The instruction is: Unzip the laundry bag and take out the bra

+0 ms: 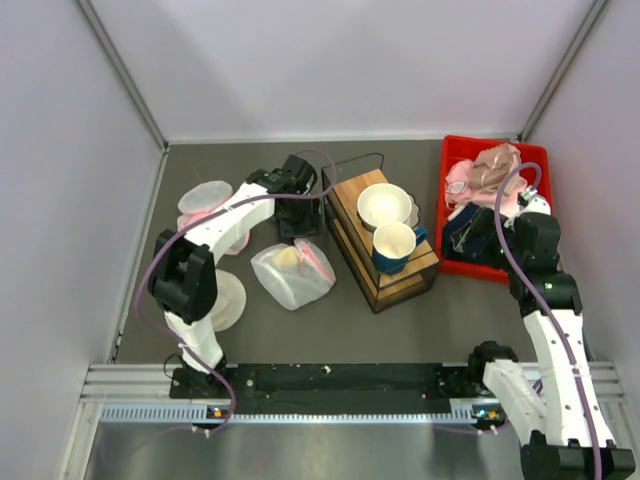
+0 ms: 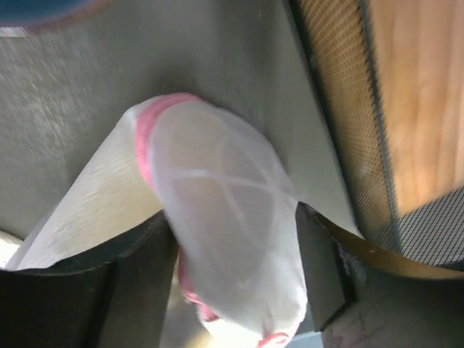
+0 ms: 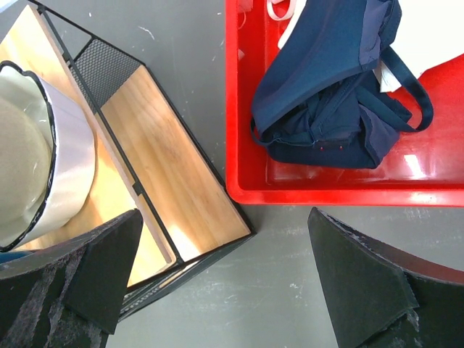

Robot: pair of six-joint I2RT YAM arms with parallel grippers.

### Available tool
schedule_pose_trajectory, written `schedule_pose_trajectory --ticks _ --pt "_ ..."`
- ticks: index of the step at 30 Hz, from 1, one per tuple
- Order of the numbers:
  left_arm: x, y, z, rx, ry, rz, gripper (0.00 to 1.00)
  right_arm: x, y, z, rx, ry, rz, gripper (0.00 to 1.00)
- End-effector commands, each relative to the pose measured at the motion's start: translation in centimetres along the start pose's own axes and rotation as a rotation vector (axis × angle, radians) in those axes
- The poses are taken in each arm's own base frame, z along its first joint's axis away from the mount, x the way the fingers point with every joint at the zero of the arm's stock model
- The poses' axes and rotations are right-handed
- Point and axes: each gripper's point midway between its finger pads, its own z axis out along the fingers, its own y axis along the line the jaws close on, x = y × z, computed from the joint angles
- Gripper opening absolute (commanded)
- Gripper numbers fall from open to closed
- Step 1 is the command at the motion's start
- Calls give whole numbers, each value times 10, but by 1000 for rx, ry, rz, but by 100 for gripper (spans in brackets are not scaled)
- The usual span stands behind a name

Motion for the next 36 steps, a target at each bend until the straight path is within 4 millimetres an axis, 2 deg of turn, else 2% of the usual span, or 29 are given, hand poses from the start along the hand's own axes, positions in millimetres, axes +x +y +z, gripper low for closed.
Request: schedule_pose_trajectory --ticks 1,3,4,8,13,16,17,18,19,20,22,23,25,26,27,28,29,30,31,32,33,35,36 --pt "26 -14 -25 123 66 17 54 -12 4 -2 -11 -47 1 99" --pt "30 -14 -33 139 63 16 28 -14 3 -1 -7 -48 -2 99" --pt "29 -14 -38 144 52 14 0 -15 3 -1 -7 -50 -3 99" --pt "13 -7 -61 123 -39 -4 0 -19 9 -2 -25 -47 -7 99" --pt "-14 5 -105 82 -209 -46 0 -35 19 -11 -56 -78 -41 99" --pt "-27 20 -131 39 -327 -95 0 -58 37 -24 -111 -110 -76 99" --pt "-31 26 -137 34 -357 -119 0 -72 50 -35 -152 -138 -91 99" --pt "-34 27 -151 50 -401 -129 0 -79 57 -40 -173 -151 -100 99" --pt "-38 28 -156 58 -427 -140 0 -85 65 -42 -194 -156 -109 99" --pt "-42 32 -162 65 -453 -164 0 -95 85 -55 -253 -179 -136 99" --pt "-45 32 -178 92 -497 -184 0 -100 107 -58 -299 -171 -165 99" --pt "-49 33 -183 110 -513 -202 0 -105 134 -71 -368 -184 -201 99" --pt "-52 33 -193 128 -534 -220 0 -111 167 -83 -443 -190 -244 99" --pt "-54 32 -196 148 -540 -235 0 -110 176 -70 -416 -176 -261 99" --pt "-55 32 -199 157 -548 -242 0 -92 206 -76 -485 -141 -327 99" --pt "-56 31 -198 161 -550 -248 0 -94 221 -83 -504 -159 -347 99" --pt "-58 30 -200 172 -556 -250 0 -83 235 -68 -477 -134 -385 99" --pt "-58 30 -198 173 -550 -253 0 -63 260 -77 -539 -105 -444 99" --pt "-58 29 -197 179 -545 -255 0 -59 277 -84 -578 -102 -461 99" --pt "-59 31 -194 178 -531 -267 0 -39 294 -71 -591 -47 -497 99" --pt "-58 31 -193 176 -528 -272 0 -20 311 -79 -646 -8 -523 99" --pt "-56 34 -192 175 -525 -289 0 -4 336 -84 -720 38 -537 99" --pt "-56 34 -193 179 -531 -294 0 11 346 -78 -731 73 -556 99"
